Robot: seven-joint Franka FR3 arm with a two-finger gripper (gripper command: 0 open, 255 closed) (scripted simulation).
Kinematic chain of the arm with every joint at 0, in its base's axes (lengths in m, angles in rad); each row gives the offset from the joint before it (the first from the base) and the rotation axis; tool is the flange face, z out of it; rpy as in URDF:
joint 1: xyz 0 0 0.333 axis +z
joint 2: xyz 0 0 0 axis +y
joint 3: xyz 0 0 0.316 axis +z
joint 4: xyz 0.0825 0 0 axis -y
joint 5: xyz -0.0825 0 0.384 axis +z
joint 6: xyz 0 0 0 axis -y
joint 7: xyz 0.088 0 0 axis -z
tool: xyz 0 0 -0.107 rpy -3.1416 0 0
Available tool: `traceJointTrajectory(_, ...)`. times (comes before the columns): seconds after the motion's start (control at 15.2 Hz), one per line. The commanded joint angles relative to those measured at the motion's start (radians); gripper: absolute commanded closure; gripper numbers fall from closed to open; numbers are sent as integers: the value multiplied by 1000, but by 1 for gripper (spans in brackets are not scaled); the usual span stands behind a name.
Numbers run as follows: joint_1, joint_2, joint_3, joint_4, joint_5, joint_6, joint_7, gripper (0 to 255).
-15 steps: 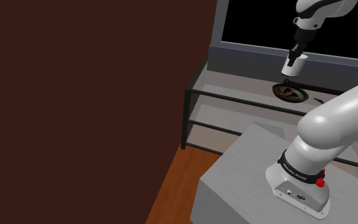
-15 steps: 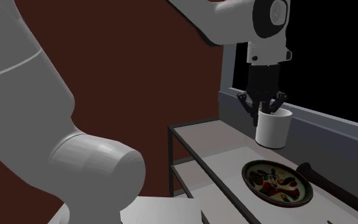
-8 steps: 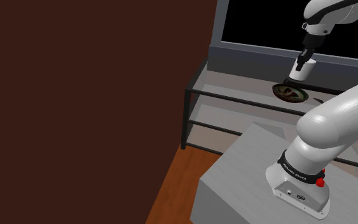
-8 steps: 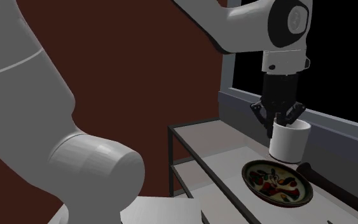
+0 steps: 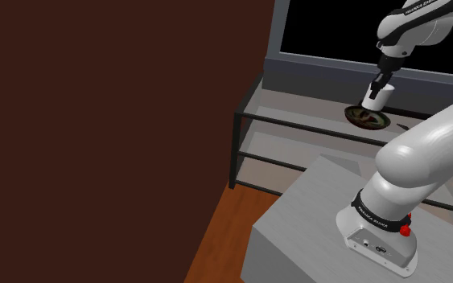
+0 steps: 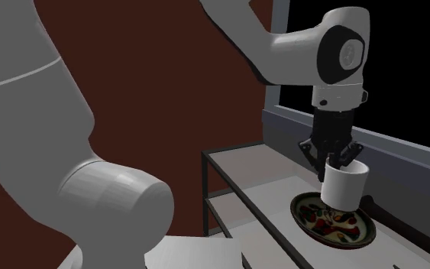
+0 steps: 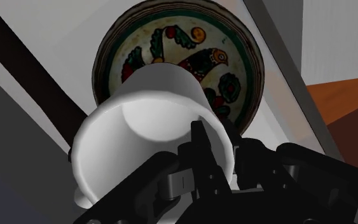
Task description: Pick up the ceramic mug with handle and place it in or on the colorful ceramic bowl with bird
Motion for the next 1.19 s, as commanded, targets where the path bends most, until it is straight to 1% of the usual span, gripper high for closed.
traceJointTrajectory(0.0,1,12,-9,-19,1,30,-2,255)
traceJointTrajectory(0.26,6,41,-27,-48,9,86,-9,255)
traceJointTrajectory(0.73,6,41,-27,-48,9,86,-9,255)
traceJointTrajectory(0.79,6,41,-27,-48,9,86,-9,0)
traceJointTrajectory(1.12,6,41,-27,-48,9,86,-9,0)
